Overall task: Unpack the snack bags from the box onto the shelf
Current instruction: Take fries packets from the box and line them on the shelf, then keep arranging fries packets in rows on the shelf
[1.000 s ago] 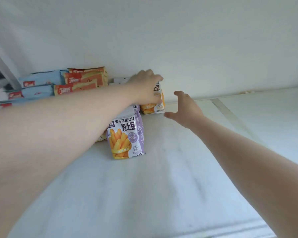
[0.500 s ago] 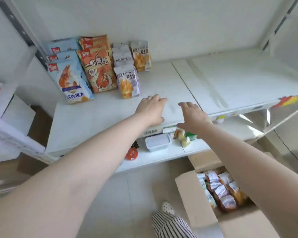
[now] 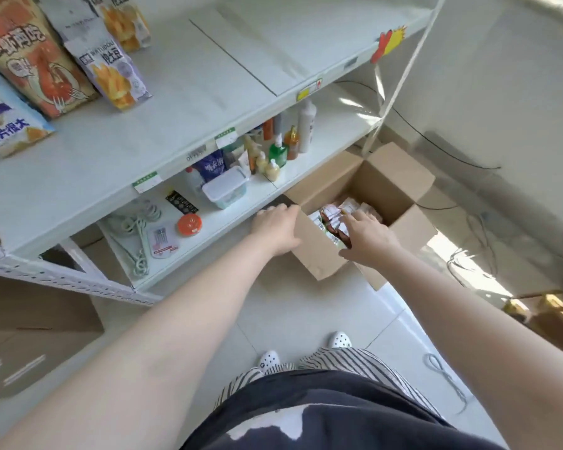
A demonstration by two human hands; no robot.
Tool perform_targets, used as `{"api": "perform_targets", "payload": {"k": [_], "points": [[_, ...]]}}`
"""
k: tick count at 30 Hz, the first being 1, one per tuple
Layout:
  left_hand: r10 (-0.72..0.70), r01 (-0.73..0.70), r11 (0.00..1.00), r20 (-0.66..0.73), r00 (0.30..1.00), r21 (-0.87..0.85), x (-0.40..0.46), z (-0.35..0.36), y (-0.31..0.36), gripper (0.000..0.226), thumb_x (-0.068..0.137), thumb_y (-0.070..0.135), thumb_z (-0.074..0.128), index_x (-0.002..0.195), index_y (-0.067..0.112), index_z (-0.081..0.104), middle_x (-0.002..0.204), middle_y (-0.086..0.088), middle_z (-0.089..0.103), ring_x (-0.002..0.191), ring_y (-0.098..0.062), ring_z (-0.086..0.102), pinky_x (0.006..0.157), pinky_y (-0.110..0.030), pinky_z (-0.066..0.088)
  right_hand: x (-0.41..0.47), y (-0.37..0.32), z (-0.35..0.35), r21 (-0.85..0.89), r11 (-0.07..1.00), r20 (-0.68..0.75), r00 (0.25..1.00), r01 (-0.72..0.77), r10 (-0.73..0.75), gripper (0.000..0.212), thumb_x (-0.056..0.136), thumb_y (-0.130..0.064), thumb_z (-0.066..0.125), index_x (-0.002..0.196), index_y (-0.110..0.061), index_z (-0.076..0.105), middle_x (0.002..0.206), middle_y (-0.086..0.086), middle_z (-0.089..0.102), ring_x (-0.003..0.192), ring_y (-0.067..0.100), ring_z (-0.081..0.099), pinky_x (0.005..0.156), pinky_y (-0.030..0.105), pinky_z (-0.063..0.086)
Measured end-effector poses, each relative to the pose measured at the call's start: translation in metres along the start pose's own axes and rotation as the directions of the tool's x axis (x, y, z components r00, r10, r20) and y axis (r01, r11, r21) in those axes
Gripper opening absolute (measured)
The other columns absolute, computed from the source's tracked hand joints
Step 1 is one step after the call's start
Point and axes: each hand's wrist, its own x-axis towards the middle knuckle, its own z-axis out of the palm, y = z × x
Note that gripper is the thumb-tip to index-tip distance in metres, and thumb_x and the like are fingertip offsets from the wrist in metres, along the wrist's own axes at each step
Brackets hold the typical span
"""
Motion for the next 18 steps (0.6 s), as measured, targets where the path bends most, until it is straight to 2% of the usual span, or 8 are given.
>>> {"api": "perform_targets", "payload": {"k": [3,7,10,12,18], "points": [[0.035,-0.037,0.999,0.053,0.998,0.025,0.003,0.02,0.037,0.069,0.082,0.041,0.064,0.141,0.019,0.037,0.135,-0.008,0.048,0.125,-0.03,0.046,0.102,-0.039,0.036,-0.032,0.045,0.023,0.044,0.996,0.029,0.996,-0.081,0.08,0.065,0.086,-0.032,0.066,0.142,-0.017,0.038,0.139,0.006,0.043,0.13,0.026,0.041,0.089,0.037,0.046],[0.07,-0.07,0.998,0.127,0.989,-0.005,0.018,0.045,0.094,0.066,0.085,0.038,0.064,0.142,0.019,0.037,0.142,-0.007,0.043,0.129,-0.029,0.043,0.103,-0.04,0.037,-0.067,0.113,0.044,0.069,0.985,0.062,0.986,-0.156,0.152,0.073,0.084,-0.033,0.07,0.146,-0.018,0.035,0.139,0.007,0.045,0.127,0.027,0.045,0.096,0.039,0.047],[0.081,-0.075,0.996,0.172,0.982,-0.038,0.03,0.068,0.139,0.064,0.085,0.037,0.064,0.141,0.02,0.039,0.141,-0.007,0.044,0.128,-0.029,0.046,0.104,-0.041,0.038,-0.084,0.167,0.053,0.094,0.975,0.073,0.978,-0.203,0.196,0.072,0.086,-0.033,0.069,0.147,-0.018,0.034,0.139,0.007,0.045,0.127,0.026,0.045,0.088,0.037,0.049],[0.079,-0.073,0.997,0.194,0.978,-0.04,0.04,0.083,0.172,0.062,0.084,0.037,0.064,0.139,0.021,0.041,0.137,-0.008,0.047,0.126,-0.029,0.047,0.103,-0.042,0.038,-0.091,0.203,0.055,0.101,0.969,0.084,0.972,-0.228,0.22,0.072,0.087,-0.035,0.068,0.148,-0.018,0.032,0.14,0.007,0.044,0.126,0.026,0.046,0.08,0.035,0.045],[0.124,-0.122,0.992,0.239,0.963,-0.024,0.07,0.12,0.263,0.067,0.085,0.037,0.064,0.143,0.019,0.037,0.139,-0.01,0.043,0.127,-0.029,0.045,0.103,-0.042,0.037,-0.089,0.293,0.053,0.112,0.969,0.082,0.974,-0.221,0.212,0.072,0.089,-0.035,0.066,0.149,-0.02,0.03,0.141,0.007,0.043,0.125,0.027,0.046,0.078,0.034,0.042]]}}
